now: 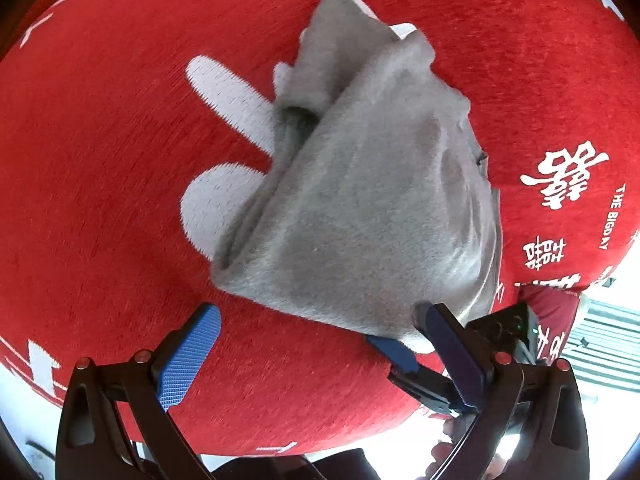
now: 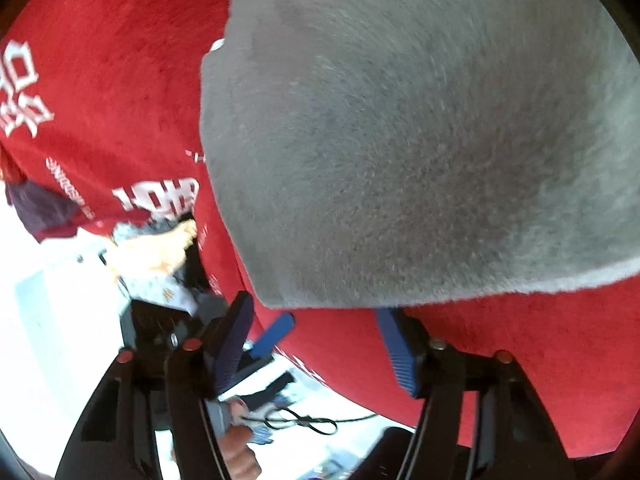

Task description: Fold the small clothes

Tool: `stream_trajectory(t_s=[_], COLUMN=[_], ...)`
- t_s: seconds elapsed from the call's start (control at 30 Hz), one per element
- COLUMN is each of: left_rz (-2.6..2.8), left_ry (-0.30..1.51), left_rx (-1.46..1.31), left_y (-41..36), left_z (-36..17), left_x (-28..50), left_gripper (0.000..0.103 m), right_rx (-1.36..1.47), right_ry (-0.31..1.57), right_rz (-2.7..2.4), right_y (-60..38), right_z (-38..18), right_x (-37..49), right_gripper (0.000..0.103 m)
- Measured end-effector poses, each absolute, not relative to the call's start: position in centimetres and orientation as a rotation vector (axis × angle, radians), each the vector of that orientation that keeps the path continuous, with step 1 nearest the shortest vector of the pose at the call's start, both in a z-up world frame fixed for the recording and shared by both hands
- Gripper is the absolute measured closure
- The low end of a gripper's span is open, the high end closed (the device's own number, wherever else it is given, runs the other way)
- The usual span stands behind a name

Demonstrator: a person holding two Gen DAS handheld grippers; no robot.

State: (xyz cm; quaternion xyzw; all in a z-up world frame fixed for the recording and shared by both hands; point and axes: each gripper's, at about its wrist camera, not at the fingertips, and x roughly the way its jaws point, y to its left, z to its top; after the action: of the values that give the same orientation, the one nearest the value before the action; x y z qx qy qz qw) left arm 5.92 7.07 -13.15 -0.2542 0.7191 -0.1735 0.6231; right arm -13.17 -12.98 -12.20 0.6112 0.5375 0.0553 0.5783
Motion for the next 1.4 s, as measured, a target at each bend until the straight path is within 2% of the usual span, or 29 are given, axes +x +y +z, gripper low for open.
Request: stream_trajectory(t_s=[0.03, 0.07, 0.13, 0.33, 0.47, 0.6, 0.7, 0.9, 1.1, 1.13, 1.17, 1.2, 1.23, 1.27, 1.37, 1.4], left_rz=[-0.402, -0.408, -0.436, -0.489, -0.473, -0.414, -0.352, -0.355, -0.339, -0.322, -0.297, -0.287, -0.28, -0.279, -0.274, -0.277], left_ry=[1.651, 1.651, 1.645, 1.599, 1.568, 1.477, 1.408, 1.402, 1.464, 1.454, 1.45, 1.447, 1.439, 1.435, 1.415, 1.398], left_rx=[-0.602, -0.617, -0.66, -0.773, -0.824, -0.813, -0.607, -0.521, -0.579, -0.572, -0.541, -0.51, -0.477, -0.458, -0.362, -0.333], left_y=[7.2, 7.1, 6.9, 5.0, 3.7, 3.3, 2.2, 1.7, 2.3, 2.4, 2.4, 2.3, 2.4, 2.4, 2.3, 2.2], left_z=[-13.2, -13.3, -13.2, -12.9, -13.7, -13.3, -12.8, -13.8, -14.4, -14.1, -14.0, -13.8, -13.6, -13.5, -13.0, -12.7], left_x=[5.9, 5.8, 5.7, 5.9, 7.0, 8.7, 9.7, 9.9, 10.9, 10.9, 10.9, 10.8, 10.6, 10.5, 10.0, 9.9], left_gripper=[0.0, 0.0, 0.0, 0.0, 0.0, 0.0, 0.0, 0.0, 0.0, 0.008, 0.02, 0.027, 0.042, 0.062, 0.086, 0.088], right_rx=[1.455, 1.485, 1.516, 1.517, 1.502, 1.498, 1.479, 1.411, 1.351, 1.344, 1.33, 1.313, 1.285, 1.253, 1.11, 1.071], right_ry=[1.247, 1.232, 1.208, 1.07, 1.059, 1.076, 1.115, 1.209, 1.25, 1.255, 1.267, 1.279, 1.295, 1.312, 1.361, 1.368], right_rz=[0.118, 0.097, 0.072, 0.175, 0.221, 0.233, 0.231, 0.221, 0.235, 0.237, 0.241, 0.246, 0.251, 0.254, 0.27, 0.265], right_y=[-13.0, -13.1, -13.5, -14.8, -15.3, -15.2, -15.0, -14.4, -14.1, -14.2, -14.2, -14.3, -14.4, -14.5, -15.1, -15.4], right_z=[-12.5, -12.9, -13.2, -10.7, -9.7, -9.7, -10.2, -11.2, -11.1, -11.0, -10.7, -10.4, -10.0, -9.6, -7.3, -6.7], right_x=[-13.2, -13.2, -13.4, -12.2, -11.6, -11.9, -12.5, -12.8, -12.4, -12.4, -12.4, -12.5, -12.5, -12.6, -12.7, -12.6], right_gripper=[0.059, 0.065, 0.092, 0.094, 0.094, 0.094, 0.094, 0.094, 0.094, 0.093, 0.093, 0.09, 0.09, 0.09, 0.09, 0.089])
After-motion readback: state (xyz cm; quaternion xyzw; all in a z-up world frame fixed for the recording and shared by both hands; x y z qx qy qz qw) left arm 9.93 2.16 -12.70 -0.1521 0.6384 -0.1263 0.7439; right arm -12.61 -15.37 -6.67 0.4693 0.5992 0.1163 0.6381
